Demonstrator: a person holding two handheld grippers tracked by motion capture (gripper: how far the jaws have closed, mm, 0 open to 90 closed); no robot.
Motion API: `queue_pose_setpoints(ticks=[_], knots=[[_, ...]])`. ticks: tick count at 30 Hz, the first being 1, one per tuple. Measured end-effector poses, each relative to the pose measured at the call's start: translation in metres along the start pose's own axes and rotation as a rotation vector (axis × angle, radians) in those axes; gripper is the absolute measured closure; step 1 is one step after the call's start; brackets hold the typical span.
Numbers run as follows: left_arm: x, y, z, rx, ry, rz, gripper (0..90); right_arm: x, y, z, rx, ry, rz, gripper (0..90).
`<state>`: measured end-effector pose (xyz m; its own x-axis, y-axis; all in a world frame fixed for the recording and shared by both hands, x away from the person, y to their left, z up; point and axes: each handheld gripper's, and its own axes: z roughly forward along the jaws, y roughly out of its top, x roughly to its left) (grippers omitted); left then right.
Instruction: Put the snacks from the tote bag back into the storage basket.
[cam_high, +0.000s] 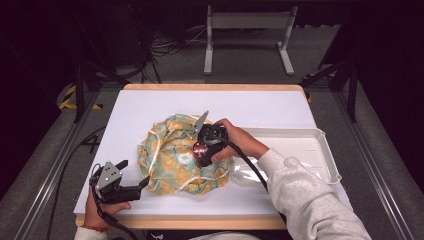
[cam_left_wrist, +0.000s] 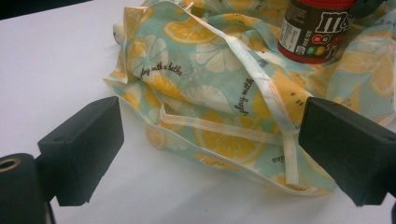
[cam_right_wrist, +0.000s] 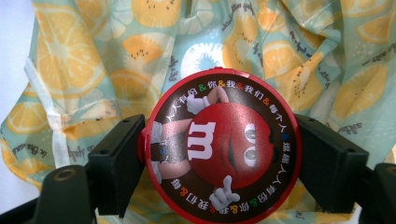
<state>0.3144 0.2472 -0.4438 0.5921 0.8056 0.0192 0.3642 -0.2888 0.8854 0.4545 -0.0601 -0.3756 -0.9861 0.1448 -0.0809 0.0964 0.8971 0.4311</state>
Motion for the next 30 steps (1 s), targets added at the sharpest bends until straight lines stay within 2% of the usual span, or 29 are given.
queue_pose_setpoints(ticks=[7, 12, 27, 30], knots=[[0.000, 0.000, 0.000, 0.003, -0.002, -0.006, 7.8, 0.004, 0.004, -0.002, -0.003, -0.028, -0.024, 23.4], [0.000, 0.000, 0.000, 0.000, -0.010, -0.017, 7.9, 0.009, 0.010, -0.005, 0.007, -0.028, -0.066, 23.5], [0.000, -0.001, 0.001, 0.010, -0.025, -0.023, 8.2, 0.012, 0.019, -0.026, -0.034, -0.054, -0.084, 23.5], [-0.001, 0.000, 0.001, 0.013, -0.028, -0.009, 9.4, 0.014, 0.020, -0.030, -0.035, -0.056, -0.093, 23.5]])
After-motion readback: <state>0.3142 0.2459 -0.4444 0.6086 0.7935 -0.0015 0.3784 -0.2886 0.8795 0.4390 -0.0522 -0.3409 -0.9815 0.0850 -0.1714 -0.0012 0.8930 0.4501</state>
